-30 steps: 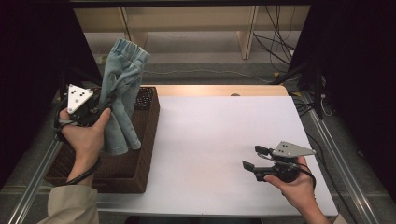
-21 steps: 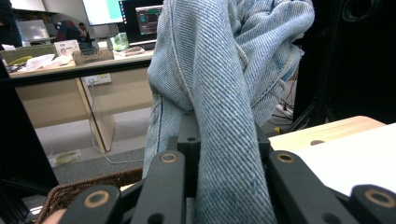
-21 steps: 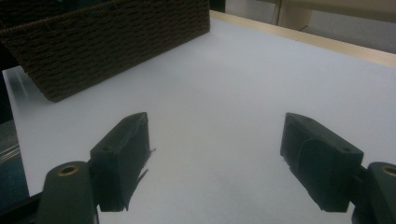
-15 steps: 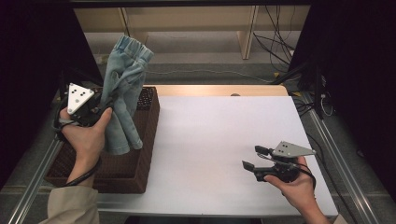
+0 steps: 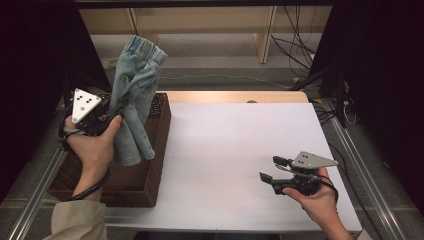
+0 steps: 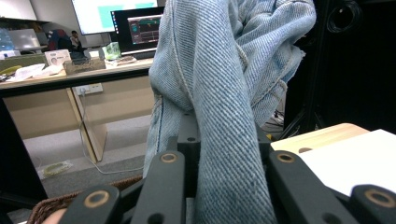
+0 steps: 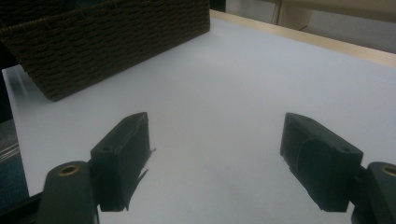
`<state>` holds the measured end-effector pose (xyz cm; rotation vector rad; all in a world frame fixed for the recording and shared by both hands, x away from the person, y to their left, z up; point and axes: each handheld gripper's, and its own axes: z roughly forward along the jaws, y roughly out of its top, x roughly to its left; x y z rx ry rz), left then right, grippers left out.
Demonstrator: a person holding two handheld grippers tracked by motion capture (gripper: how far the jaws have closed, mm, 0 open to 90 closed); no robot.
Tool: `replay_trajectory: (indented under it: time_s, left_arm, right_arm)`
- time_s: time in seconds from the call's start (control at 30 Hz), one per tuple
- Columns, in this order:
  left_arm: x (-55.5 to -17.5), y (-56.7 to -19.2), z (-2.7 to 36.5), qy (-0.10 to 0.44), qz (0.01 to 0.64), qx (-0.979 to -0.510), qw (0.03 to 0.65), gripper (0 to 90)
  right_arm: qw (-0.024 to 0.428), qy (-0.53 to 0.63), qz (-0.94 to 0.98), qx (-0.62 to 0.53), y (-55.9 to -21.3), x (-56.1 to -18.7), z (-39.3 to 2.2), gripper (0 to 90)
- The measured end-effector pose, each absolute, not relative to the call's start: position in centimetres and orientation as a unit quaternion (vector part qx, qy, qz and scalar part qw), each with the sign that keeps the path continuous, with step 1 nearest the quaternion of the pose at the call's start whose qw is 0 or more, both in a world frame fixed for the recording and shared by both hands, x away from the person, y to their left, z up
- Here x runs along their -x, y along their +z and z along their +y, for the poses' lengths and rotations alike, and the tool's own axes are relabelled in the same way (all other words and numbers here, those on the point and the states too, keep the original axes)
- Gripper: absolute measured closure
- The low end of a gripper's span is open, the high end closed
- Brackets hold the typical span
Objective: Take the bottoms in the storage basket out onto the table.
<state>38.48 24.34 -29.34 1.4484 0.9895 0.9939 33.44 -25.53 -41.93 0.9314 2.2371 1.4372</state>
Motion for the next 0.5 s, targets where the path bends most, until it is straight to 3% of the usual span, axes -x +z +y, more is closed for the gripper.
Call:
replay_trajectory:
  time_s: [0.5]
  left_arm:
    - [-38.02, -28.76, 23.77, 0.413, 0.405, -0.606, 0.546, 75.1]
  right_arm:
    - [0.16, 0.504, 0.783, -0.327, -41.94, -33.44, -25.52, 25.2]
